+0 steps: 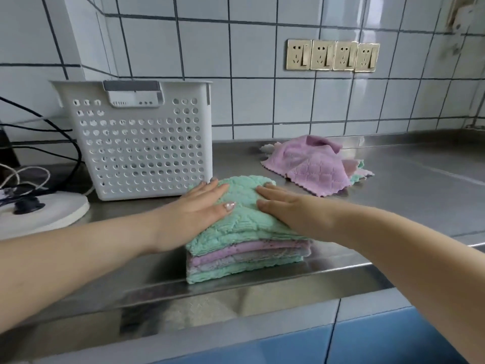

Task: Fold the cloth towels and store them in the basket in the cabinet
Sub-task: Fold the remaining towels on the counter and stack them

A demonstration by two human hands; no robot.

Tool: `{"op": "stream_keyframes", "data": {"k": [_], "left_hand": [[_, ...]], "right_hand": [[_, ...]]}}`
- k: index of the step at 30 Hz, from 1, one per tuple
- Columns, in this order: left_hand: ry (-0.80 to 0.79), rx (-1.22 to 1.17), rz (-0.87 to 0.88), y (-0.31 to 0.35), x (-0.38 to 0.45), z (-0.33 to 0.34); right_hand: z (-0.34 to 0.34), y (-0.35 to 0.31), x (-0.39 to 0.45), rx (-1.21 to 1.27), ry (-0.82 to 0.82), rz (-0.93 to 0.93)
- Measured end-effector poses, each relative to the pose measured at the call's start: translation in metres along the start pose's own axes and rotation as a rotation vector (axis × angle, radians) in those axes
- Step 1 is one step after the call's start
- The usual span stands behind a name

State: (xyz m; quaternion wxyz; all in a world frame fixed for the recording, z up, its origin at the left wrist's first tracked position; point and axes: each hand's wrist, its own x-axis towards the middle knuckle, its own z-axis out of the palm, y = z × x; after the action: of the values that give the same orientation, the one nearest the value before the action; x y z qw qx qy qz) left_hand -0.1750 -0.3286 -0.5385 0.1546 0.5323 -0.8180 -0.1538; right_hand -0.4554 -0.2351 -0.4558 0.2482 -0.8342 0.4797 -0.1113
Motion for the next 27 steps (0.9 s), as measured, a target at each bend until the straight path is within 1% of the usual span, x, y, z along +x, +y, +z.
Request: {"op": "stream_keyframes", "data": {"k": [1,2,3,4,5,7,9,11,12,14,15,17,19,21,23,25,27], "left_hand": [[0.020,0.018,-0.031,0.006,0.000,0.000],[-0.013,0.029,-0.081,0.017,-0.006,0.000],[0.010,0.037,-0.106,0.031,-0.009,-0.001],[0.013,0.037,-0.122,0.043,-0.021,-0.005],[0.037,0.072,-0.101,0.062,-0.032,-0.010],[0.030,-0.019,-0.093,0.091,-0.055,-0.015],[-0.020,-0.142,-0.103,0.112,-0.071,-0.018],[-0.057,-0.162,-0.133,0.127,-0.081,-0.022],[-0.048,-0.178,-0.154,0.130,-0.082,-0.024],[0.031,-0.264,-0.210,0.140,-0.088,-0.024],[0.096,-0.332,-0.263,0.144,-0.092,-0.023],[0.194,-0.527,-0.420,0.156,-0.103,-0.031],[0.215,-0.754,-0.632,0.167,-0.113,-0.043],[0.237,-0.934,-0.811,0.168,-0.120,-0.049],[0.280,-1.191,-0.930,0.160,-0.122,-0.051],[0.221,-1.427,-0.995,0.150,-0.122,-0.054],[0.085,-1.490,-0.986,0.148,-0.118,-0.062]], "right_hand": [[0.000,0.001,0.001,0.036,-0.018,-0.004],[0.002,0.004,0.002,0.077,-0.014,0.001],[0.004,0.008,0.003,0.113,-0.002,0.000],[0.006,0.009,0.006,0.166,-0.016,0.004],[0.009,0.009,0.005,0.202,-0.009,0.000],[0.015,0.006,0.002,0.284,-0.006,0.029],[0.013,0.002,0.001,0.304,-0.003,0.059],[0.011,-0.003,-0.003,0.289,-0.015,0.094],[0.006,-0.007,-0.006,0.287,-0.031,0.126],[0.000,-0.014,-0.013,0.300,-0.018,0.178],[-0.003,-0.017,-0.016,0.322,0.006,0.214],[-0.014,-0.026,-0.022,0.430,0.055,0.315],[-0.025,-0.035,-0.023,0.597,0.088,0.423],[-0.032,-0.041,-0.022,0.663,0.077,0.554],[-0.036,-0.040,-0.018,0.655,0.009,0.677],[-0.035,-0.038,-0.015,0.693,-0.059,0.767],[-0.032,-0.034,-0.009,0.806,-0.076,0.828]]}}
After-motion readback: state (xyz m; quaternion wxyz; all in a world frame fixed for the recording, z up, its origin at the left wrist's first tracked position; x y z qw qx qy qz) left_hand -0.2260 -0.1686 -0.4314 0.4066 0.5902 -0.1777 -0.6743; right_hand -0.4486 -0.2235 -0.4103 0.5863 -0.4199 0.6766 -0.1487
